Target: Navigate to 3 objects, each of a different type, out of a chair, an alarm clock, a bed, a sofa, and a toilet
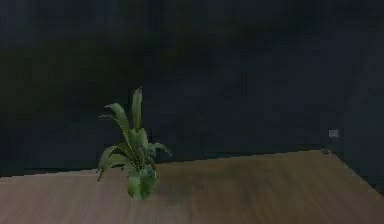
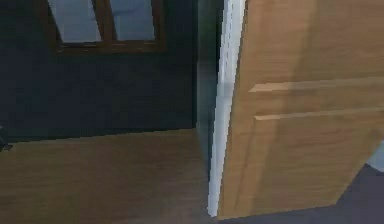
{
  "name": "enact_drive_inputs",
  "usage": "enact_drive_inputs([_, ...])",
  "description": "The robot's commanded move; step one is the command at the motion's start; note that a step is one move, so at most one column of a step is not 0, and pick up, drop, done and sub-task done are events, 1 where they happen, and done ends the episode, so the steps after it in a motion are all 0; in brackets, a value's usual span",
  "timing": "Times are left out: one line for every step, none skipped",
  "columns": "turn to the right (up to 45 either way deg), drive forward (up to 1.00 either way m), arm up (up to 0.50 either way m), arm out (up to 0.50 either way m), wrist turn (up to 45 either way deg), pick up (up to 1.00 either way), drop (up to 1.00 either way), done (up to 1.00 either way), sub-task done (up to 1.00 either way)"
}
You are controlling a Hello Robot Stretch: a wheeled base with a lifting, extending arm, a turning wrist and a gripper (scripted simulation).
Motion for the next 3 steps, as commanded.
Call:
enact_drive_inputs([36.0, 0.0, 0.0, 0.0, 0.0, 0.0, 0.0, 0.0, 0.0])
enact_drive_inputs([0.0, 0.2, 0.0, 0.0, 0.0, 0.0, 0.0, 0.0, 0.0])
enact_drive_inputs([-45.0, 0.0, 0.0, 0.0, 0.0, 0.0, 0.0, 0.0, 0.0])
